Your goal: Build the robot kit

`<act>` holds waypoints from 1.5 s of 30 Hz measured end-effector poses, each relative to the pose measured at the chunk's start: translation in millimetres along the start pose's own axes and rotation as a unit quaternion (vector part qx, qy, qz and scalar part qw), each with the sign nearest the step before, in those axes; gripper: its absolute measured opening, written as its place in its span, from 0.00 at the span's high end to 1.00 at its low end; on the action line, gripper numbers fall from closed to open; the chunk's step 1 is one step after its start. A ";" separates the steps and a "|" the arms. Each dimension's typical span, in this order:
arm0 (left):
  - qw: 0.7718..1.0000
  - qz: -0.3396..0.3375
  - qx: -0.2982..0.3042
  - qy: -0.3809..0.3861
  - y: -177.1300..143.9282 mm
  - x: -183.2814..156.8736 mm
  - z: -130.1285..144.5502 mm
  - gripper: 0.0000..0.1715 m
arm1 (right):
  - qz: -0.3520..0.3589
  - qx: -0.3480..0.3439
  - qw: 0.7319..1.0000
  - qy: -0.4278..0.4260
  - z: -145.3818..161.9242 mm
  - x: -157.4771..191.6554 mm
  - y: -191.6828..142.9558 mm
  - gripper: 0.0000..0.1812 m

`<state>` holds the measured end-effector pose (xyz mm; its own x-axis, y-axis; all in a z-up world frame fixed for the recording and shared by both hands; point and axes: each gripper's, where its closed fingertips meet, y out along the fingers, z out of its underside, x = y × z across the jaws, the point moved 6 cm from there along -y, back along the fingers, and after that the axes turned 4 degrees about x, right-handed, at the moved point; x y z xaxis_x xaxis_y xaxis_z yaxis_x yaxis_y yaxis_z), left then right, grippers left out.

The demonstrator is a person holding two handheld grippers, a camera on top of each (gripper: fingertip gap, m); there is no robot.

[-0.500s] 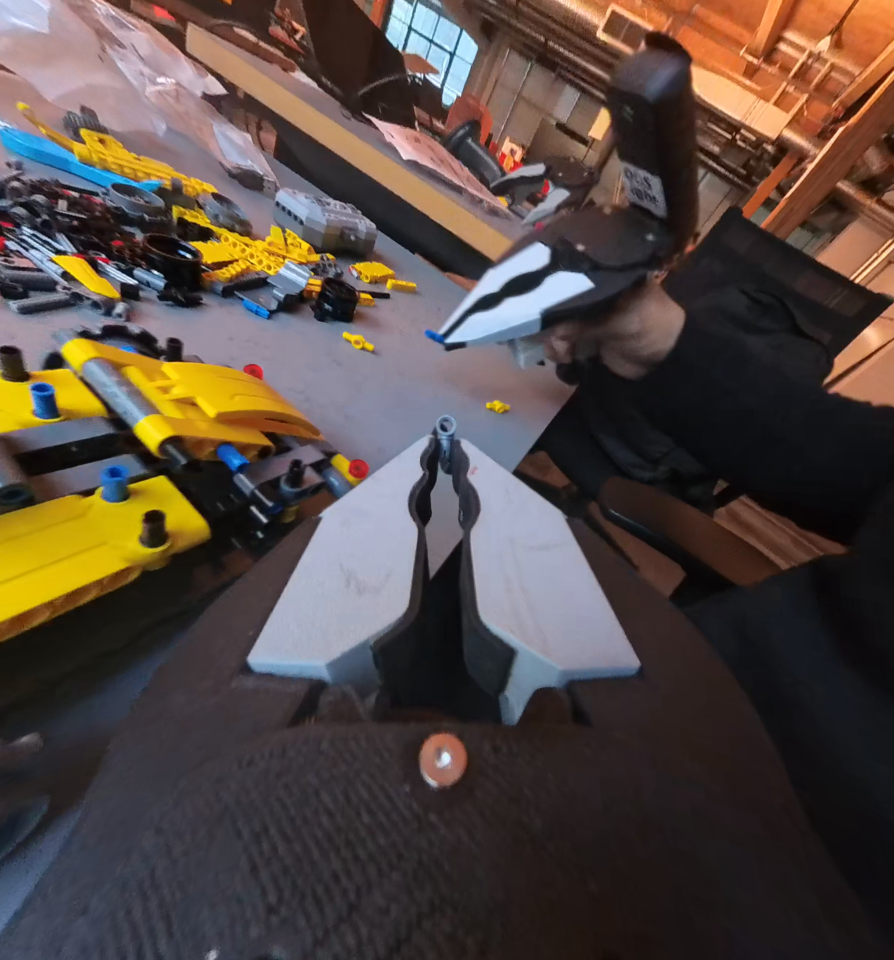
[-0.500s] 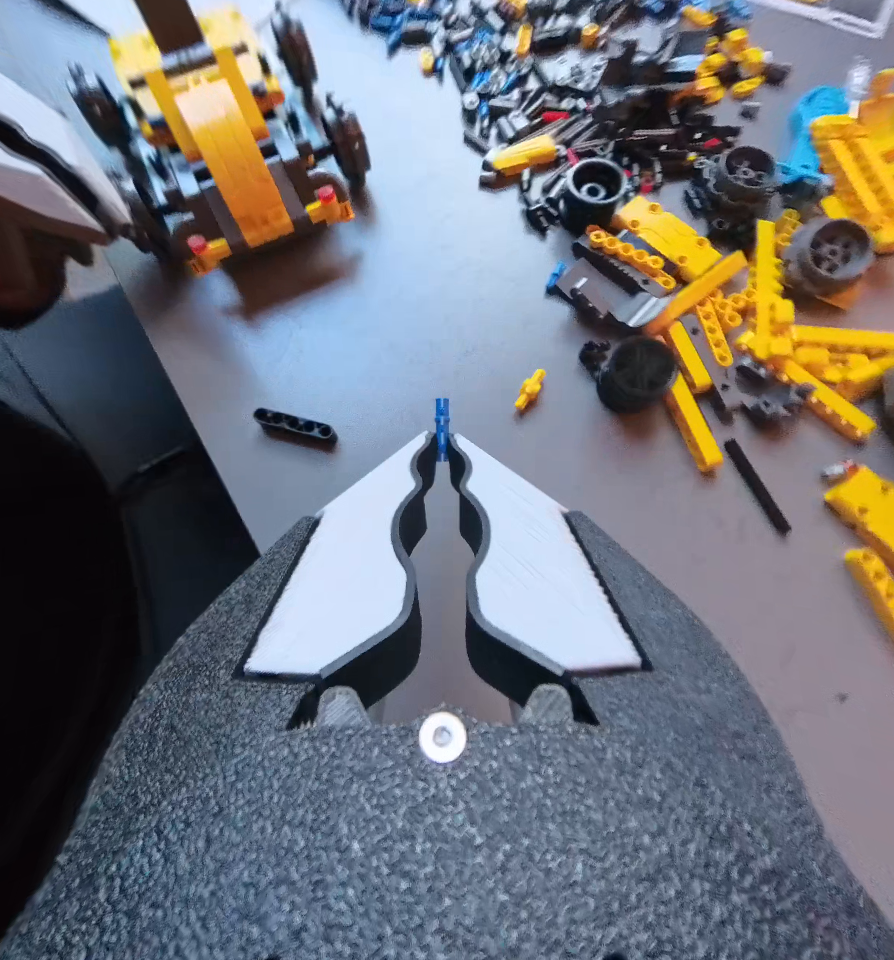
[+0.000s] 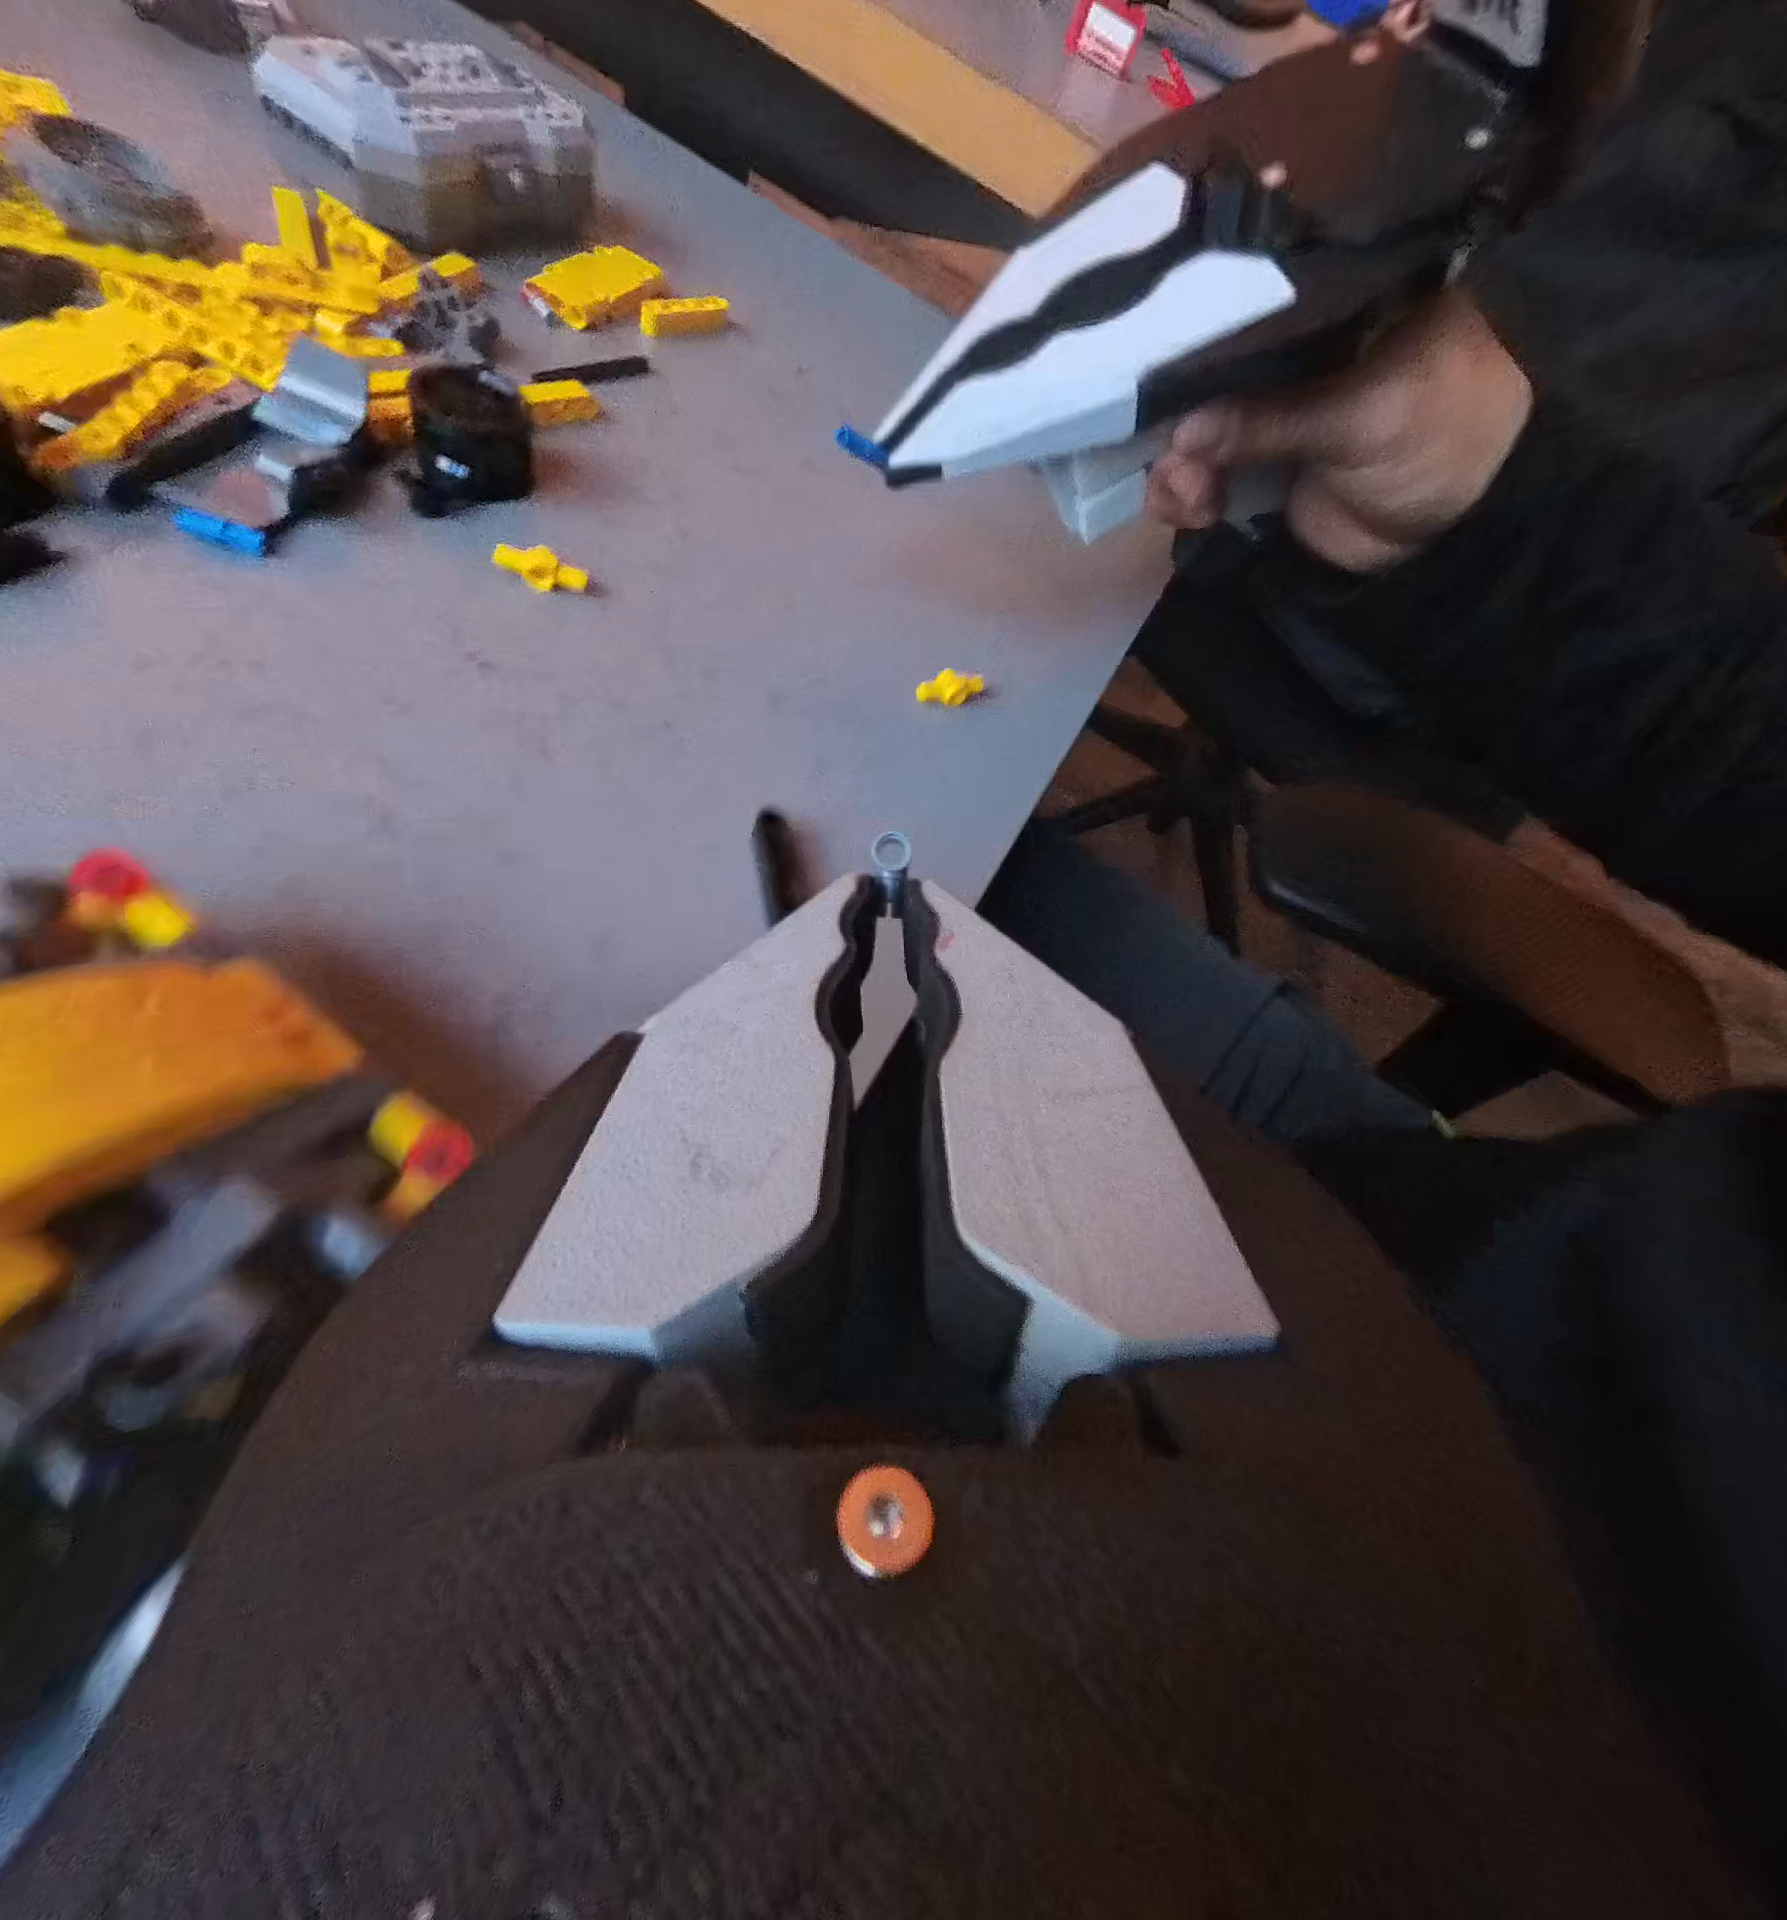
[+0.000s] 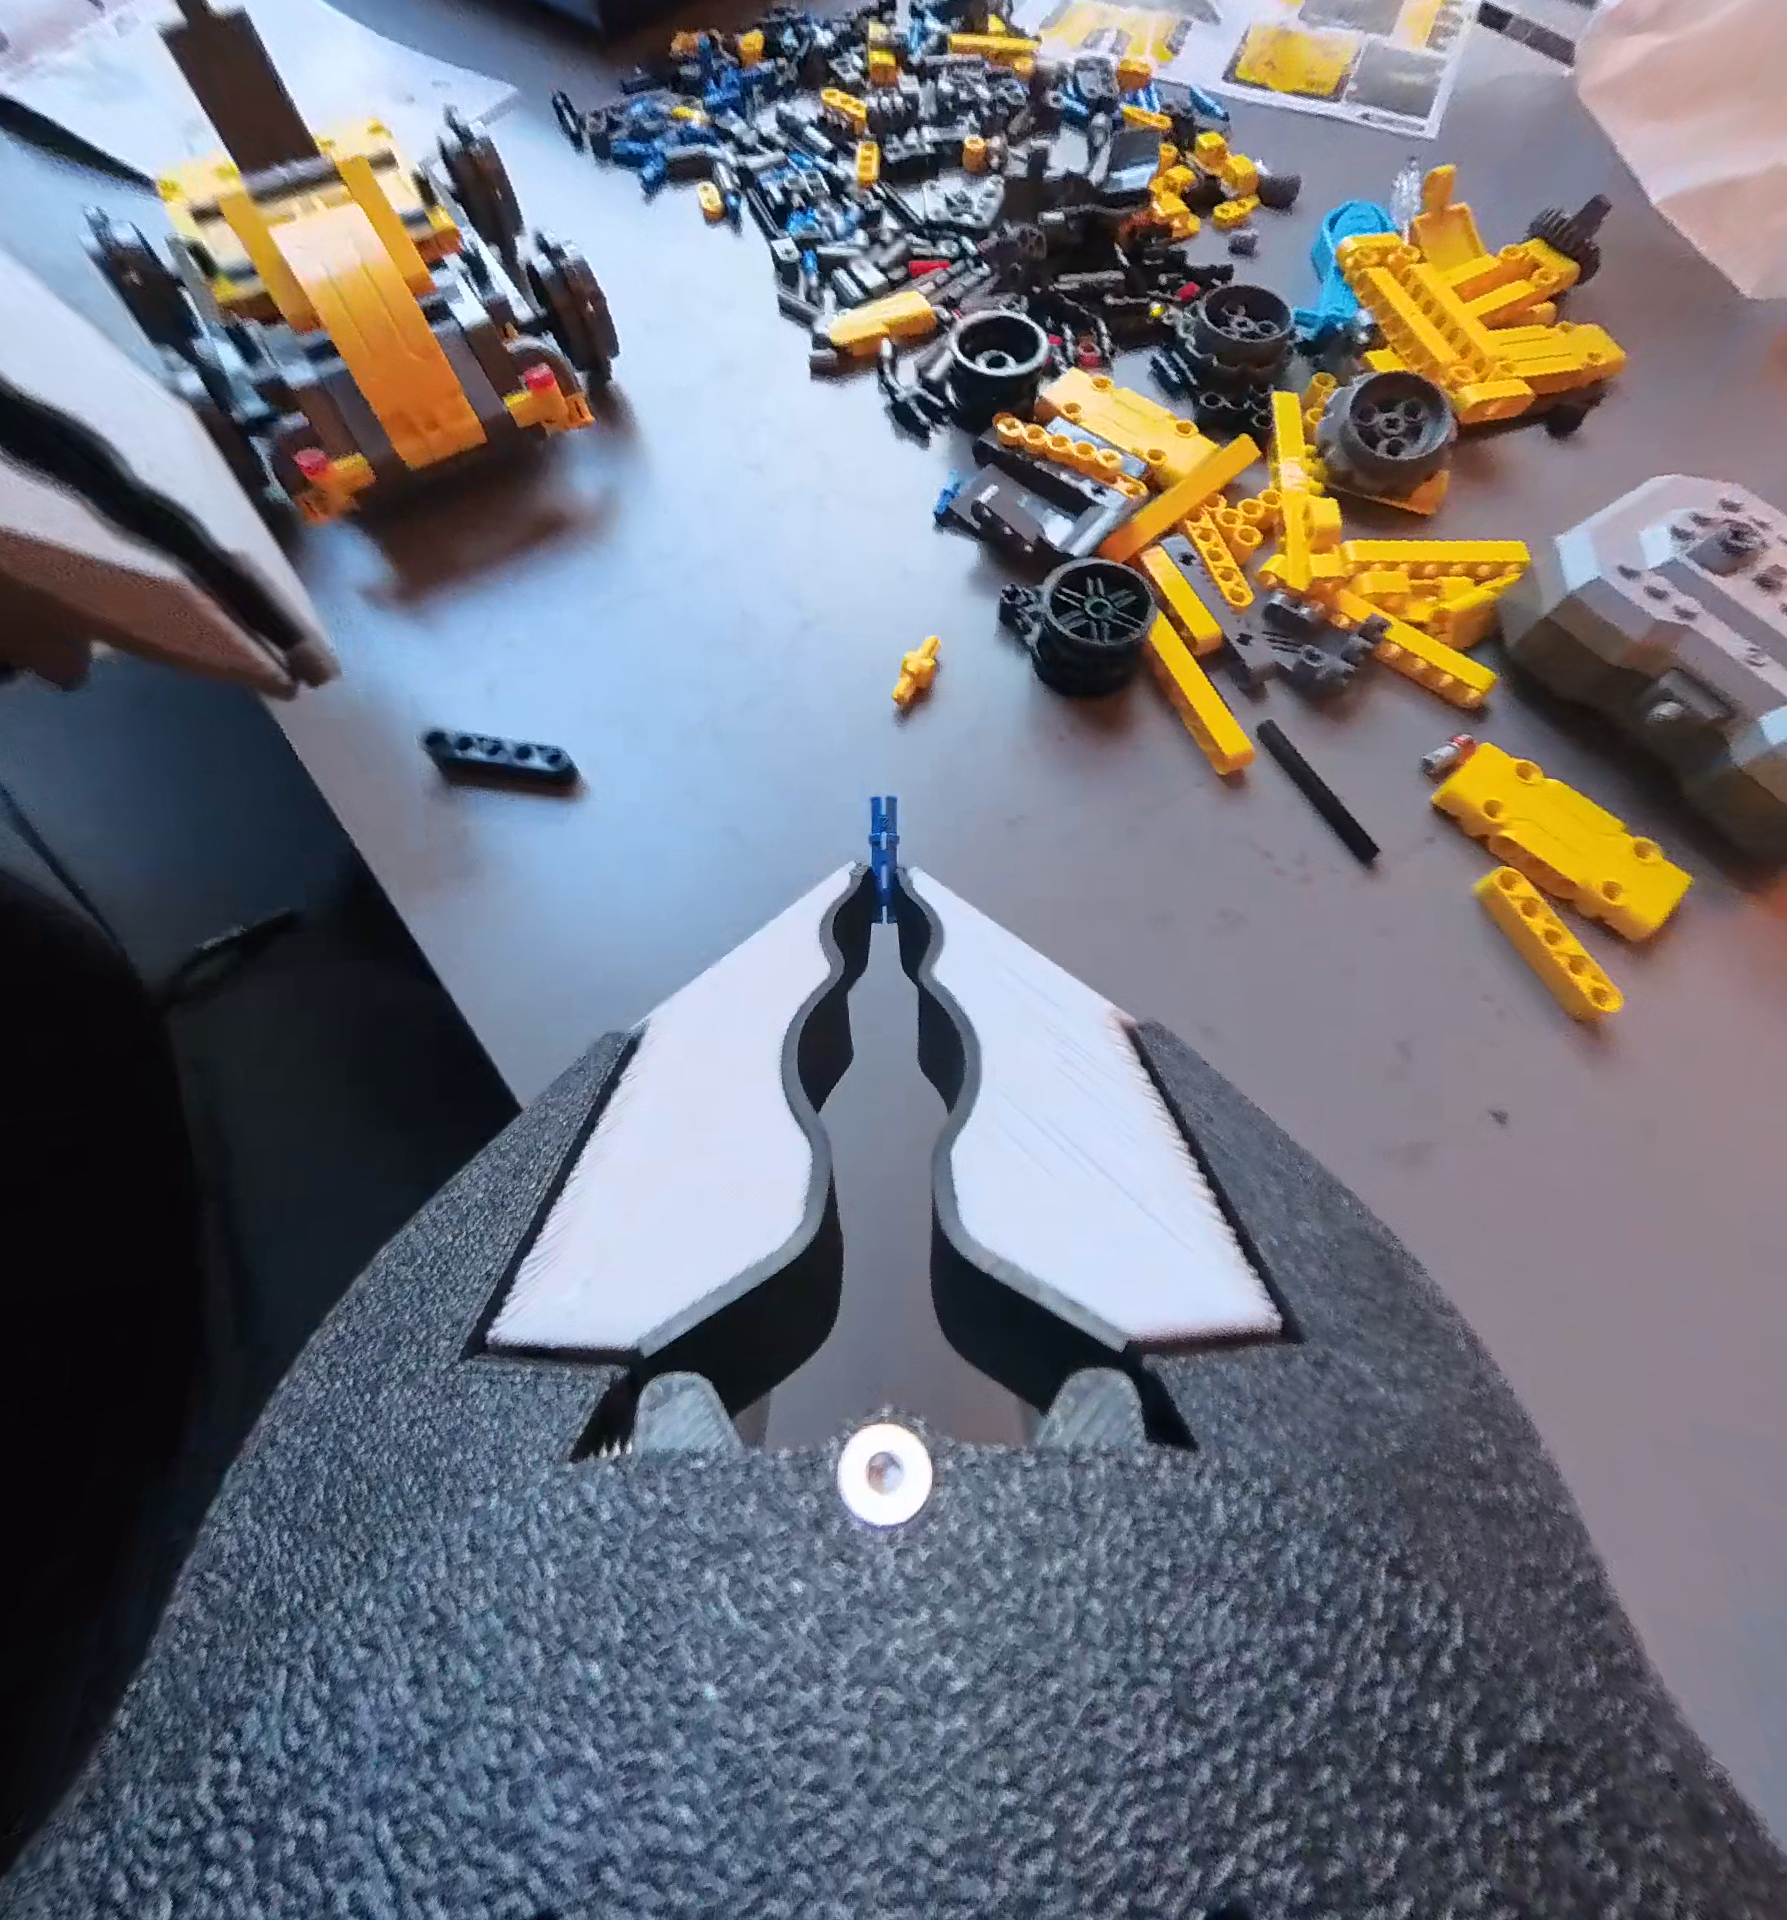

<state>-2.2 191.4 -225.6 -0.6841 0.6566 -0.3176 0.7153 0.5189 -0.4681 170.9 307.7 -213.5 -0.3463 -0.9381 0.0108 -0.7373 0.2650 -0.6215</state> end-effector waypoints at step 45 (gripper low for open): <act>0.919 -0.031 0.283 0.273 113.1 -16.3 -41.2 0.89 | -0.166 0.144 0.973 -0.066 47.1 3.9 -11.0 0.98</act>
<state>95.8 261.9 -239.4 -0.4379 0.8919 0.1131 0.3829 0.2988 -0.8741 205.0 290.6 -243.5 -0.0250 -0.9869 0.1595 -0.5966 -0.1132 -0.7945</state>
